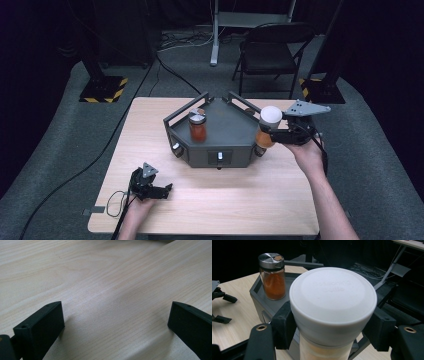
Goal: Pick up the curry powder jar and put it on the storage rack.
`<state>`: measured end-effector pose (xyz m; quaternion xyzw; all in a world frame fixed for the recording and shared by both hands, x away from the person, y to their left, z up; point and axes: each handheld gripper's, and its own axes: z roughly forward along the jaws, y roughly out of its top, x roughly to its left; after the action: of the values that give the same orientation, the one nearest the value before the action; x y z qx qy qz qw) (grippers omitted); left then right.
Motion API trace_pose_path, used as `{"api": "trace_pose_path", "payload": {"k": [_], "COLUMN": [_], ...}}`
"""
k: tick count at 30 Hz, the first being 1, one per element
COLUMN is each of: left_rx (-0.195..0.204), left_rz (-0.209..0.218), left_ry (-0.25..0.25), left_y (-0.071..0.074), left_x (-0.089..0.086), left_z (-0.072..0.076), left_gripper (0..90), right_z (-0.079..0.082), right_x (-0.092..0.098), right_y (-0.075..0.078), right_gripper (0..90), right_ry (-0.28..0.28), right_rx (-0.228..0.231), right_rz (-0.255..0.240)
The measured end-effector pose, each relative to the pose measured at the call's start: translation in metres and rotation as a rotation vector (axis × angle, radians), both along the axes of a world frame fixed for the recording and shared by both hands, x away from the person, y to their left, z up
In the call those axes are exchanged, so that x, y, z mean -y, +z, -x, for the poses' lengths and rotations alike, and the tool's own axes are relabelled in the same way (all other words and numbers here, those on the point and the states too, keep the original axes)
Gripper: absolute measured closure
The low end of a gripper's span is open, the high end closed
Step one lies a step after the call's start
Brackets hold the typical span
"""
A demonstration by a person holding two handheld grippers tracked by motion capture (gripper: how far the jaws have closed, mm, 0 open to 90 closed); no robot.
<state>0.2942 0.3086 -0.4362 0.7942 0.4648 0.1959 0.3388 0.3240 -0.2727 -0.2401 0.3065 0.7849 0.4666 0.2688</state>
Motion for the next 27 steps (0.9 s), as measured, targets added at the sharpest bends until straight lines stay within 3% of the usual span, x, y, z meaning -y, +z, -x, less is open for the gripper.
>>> {"api": "trace_pose_path", "payload": {"k": [14,27], "left_rx": [0.000,0.000], "left_rz": [0.000,0.000], "left_ry": [0.000,0.000], "left_y": [0.000,0.000], "left_x": [0.000,0.000], "left_z": [0.000,0.000], "left_gripper": [0.3,0.3], "right_z": [-0.020,-0.040], "right_x": [-0.021,-0.042], "right_y": [0.008,-0.003], "right_gripper": [33.0,33.0], "right_ry": [0.005,0.009], "right_rx": [-0.006,-0.052], "right_rz": [0.005,-0.014]}}
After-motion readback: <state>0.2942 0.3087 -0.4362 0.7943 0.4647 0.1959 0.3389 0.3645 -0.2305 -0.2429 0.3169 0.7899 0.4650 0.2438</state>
